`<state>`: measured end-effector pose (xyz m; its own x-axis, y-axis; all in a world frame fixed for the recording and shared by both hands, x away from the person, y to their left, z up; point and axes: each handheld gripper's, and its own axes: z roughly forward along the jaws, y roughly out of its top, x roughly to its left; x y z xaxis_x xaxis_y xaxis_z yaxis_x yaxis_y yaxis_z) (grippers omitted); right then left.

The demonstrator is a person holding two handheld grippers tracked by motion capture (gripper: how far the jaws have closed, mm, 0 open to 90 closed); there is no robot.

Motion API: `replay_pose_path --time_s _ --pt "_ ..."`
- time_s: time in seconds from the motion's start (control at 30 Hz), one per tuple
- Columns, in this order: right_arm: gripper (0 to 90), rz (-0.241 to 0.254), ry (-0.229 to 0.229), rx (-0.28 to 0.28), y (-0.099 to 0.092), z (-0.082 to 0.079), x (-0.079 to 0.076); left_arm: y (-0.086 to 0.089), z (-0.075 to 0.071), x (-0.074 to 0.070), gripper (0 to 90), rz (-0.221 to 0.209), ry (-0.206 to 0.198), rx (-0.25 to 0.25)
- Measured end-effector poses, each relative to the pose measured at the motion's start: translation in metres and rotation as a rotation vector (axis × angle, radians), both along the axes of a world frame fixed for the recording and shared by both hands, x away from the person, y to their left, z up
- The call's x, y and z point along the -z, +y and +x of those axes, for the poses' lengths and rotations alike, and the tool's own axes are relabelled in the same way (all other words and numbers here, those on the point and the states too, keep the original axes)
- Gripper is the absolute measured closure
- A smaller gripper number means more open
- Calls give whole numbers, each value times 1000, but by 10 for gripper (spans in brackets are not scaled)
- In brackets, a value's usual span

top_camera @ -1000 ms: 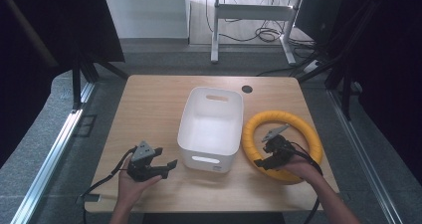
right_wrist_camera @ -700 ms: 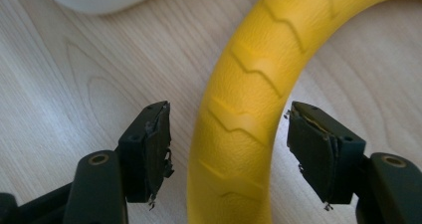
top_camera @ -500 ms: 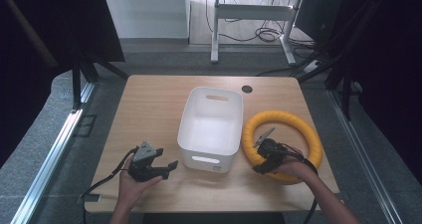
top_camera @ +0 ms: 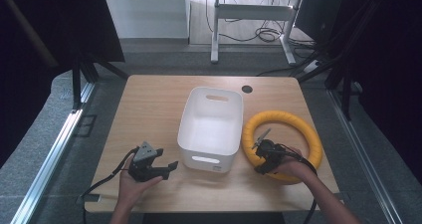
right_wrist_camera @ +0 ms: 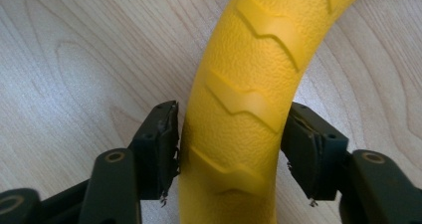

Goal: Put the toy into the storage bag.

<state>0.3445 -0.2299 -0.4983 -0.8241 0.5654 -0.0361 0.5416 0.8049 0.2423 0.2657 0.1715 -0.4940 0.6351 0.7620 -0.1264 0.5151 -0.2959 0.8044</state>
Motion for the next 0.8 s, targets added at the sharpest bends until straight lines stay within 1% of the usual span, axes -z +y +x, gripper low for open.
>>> replay_pose_path --time_s 0.03,0.2,0.27,0.3,0.4,0.53,0.6,0.67,0.7,0.73,0.8 --pt "434 1 -2 6 0 0 0 0 0 0 258 -1 -1 3" --pt "456 -4 35 18 2 3 3 0 0 0 258 -2 -4 9" --pt "457 -3 36 20 2 3 3 0 0 0 258 -3 -5 8" --pt "463 -3 50 21 2 5 3 0 0 0 258 -4 -5 8" --pt "471 -7 58 21 3 7 4 0 0 0 258 -2 -4 8" --pt "481 -11 92 30 3 11 2 0 0 1 258 0 -4 9" --pt "484 7 111 30 1 13 2 0 0 0 258 0 -5 8" --pt "486 33 117 39 -2 14 1 0 0 0 258 0 -6 7" --pt "486 33 117 39 -2 14 1 0 0 0 258 0 -6 7" --pt "487 72 122 39 -6 14 -1 1 0 0 258 1 -8 5" --pt "487 101 127 37 -10 15 -4 1 0 0 258 2 -8 5"
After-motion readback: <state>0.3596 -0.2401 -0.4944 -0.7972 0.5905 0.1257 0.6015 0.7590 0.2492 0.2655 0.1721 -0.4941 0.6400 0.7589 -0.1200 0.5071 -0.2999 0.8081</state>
